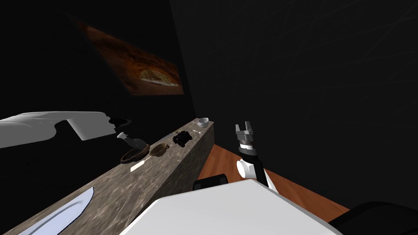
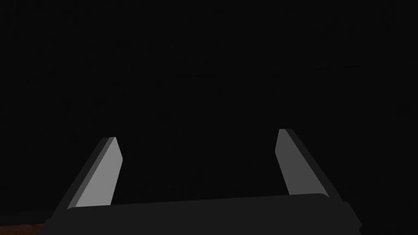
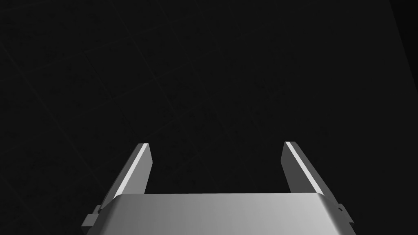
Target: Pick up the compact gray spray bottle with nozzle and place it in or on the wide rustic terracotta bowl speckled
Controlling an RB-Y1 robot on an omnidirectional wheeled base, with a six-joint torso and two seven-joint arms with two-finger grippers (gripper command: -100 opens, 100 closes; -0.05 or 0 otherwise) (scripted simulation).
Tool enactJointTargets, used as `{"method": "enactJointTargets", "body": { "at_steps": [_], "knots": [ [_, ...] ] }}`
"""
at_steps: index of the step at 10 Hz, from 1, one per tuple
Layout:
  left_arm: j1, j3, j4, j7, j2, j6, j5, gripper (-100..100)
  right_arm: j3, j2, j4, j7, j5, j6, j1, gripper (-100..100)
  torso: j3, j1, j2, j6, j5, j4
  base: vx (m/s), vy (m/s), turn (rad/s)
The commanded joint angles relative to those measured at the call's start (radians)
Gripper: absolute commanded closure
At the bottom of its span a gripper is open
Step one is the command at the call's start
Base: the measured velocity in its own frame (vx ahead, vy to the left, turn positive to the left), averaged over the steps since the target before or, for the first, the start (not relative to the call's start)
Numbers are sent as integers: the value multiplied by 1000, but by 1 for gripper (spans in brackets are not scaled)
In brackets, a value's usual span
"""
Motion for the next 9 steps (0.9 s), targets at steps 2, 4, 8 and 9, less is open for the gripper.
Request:
{"method": "enactJointTargets", "body": {
  "at_steps": [2,4,8,9],
  "knots": [
    [18,48,24,-16,79,18,45,-100,0,0,0,0,0,0,0,0,0,0,-1,0,0,0,-5,-4,80],
    [18,48,24,-16,107,18,45,-100,0,0,0,0,0,0,0,0,-1,-1,-1,0,0,0,0,-8,88],
    [34,141,44,-67,230,67,126,-100,0,0,0,0,0,0,0,0,0,0,1,-1,0,0,-34,18,162],
    [34,141,44,-67,243,67,126,-100,0,0,0,0,0,0,0,0,1,2,2,-1,1,0,-9,7,31]
  ]
}}
